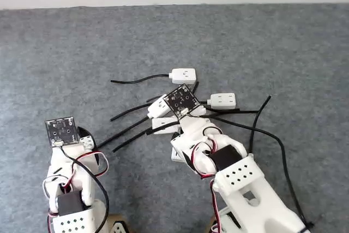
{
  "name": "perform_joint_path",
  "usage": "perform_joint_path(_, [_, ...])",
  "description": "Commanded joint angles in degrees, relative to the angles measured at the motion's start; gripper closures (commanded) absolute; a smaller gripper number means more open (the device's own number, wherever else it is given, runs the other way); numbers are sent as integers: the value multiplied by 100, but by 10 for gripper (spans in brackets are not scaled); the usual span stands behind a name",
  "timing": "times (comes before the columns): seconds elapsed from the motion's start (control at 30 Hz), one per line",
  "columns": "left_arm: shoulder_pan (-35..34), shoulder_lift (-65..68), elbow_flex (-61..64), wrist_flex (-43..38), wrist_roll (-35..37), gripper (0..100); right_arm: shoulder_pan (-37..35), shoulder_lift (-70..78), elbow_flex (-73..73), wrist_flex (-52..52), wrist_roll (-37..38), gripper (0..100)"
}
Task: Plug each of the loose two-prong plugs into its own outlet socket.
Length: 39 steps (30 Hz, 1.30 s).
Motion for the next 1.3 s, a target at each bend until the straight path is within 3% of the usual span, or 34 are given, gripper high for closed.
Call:
perform_joint_path(0.0, [-18, -44, -48, 53, -35, 987, 48, 92, 53, 92, 141, 991])
perform_joint_path(0.37, [-18, -35, -48, 53, -35, 987, 48, 1411, -448, 75, 246, 991])
perform_joint_path(1.27, [-18, -35, -48, 53, -44, 986, 57, 1446, -440, 400, 598, 991])
